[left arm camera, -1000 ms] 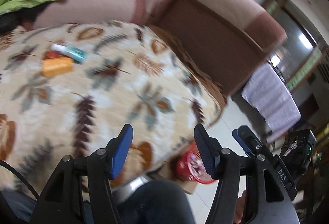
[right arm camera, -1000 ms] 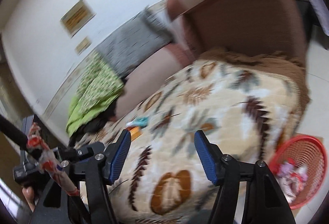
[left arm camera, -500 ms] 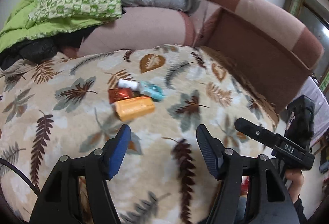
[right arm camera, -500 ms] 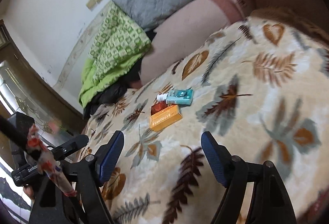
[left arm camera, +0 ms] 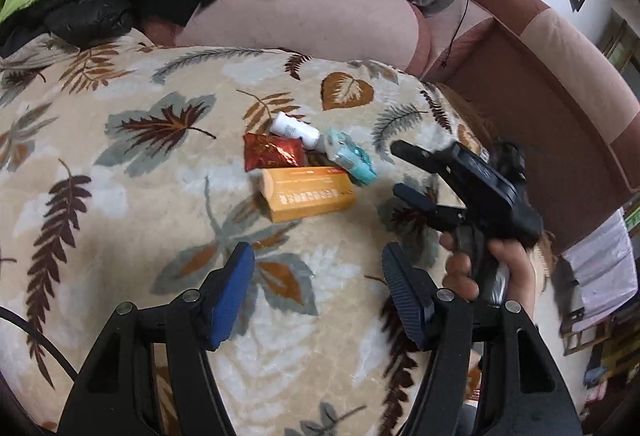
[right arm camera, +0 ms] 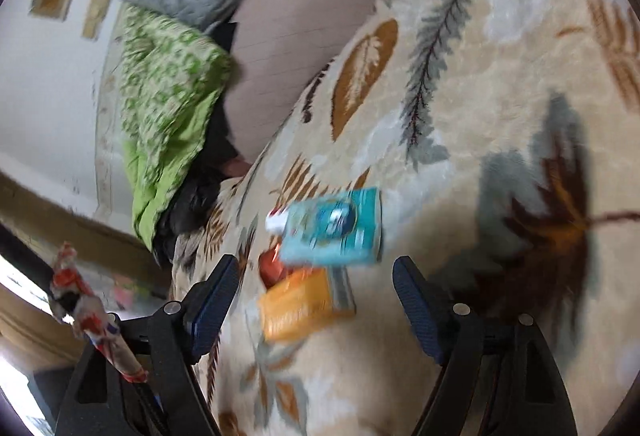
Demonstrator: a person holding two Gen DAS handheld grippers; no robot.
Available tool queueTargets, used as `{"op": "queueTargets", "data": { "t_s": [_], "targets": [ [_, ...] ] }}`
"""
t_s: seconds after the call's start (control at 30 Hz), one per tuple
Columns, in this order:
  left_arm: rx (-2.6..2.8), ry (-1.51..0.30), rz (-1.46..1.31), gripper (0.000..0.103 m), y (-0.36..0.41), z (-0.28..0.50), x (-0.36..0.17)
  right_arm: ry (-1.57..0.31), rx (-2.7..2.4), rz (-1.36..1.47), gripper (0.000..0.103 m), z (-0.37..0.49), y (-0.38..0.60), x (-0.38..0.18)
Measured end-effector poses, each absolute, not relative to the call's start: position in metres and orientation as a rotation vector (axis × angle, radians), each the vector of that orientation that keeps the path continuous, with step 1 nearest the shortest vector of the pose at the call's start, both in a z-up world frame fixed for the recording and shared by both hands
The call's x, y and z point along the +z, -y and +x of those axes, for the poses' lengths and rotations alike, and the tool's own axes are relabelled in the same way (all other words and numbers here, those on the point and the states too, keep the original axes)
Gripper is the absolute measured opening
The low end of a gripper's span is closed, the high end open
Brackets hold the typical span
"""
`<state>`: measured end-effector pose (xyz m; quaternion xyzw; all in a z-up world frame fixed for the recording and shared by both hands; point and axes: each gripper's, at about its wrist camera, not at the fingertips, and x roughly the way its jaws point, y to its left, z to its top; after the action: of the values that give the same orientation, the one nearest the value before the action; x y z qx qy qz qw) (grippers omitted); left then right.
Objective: Collect trash
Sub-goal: 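Grasp the blue tissue pack with the right gripper while the left gripper grasps the orange medicine box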
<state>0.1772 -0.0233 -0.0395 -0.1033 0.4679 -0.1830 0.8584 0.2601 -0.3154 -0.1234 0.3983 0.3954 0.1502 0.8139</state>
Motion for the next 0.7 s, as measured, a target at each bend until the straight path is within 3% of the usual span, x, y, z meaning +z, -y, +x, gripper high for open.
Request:
{"op": "queueTargets", "data": {
  "t_s": [0.1, 0.17, 0.27, 0.37, 0.53, 0.7],
  "targets": [
    [-0.387, -0.992, -0.172, 0.065, 0.029, 0.187, -0.046, -0.870, 0.292, 0.881, 0.083, 0.280, 0.316, -0.135],
    [-0.392, -1.013, -0.177, 0.065, 0.030, 0.190, -0.051, -0.899, 0.280, 0.906, 0.070, 0.289, 0.315, -0.143],
    [-0.398, -1.014, -0.171, 0.065, 0.030, 0.190, -0.052, -0.936, 0.251, 0.927, 0.040, 0.293, 0.309, -0.155],
    [-0.404, -1.016, -0.167, 0.065, 0.032, 0.189, -0.052, -0.932, 0.217, 0.904, 0.023, 0.292, 0.307, -0.158],
    [-0.382, -0.997, -0.100, 0.065, 0.042, 0.197, -0.052, -0.896, 0.228, 0.904, 0.012, 0.278, 0.317, -0.152],
    [-0.400, -0.976, 0.028, 0.065, 0.057, 0.236, -0.066, -0.787, 0.166, 0.849, 0.011, 0.224, 0.339, -0.123]
  ]
}}
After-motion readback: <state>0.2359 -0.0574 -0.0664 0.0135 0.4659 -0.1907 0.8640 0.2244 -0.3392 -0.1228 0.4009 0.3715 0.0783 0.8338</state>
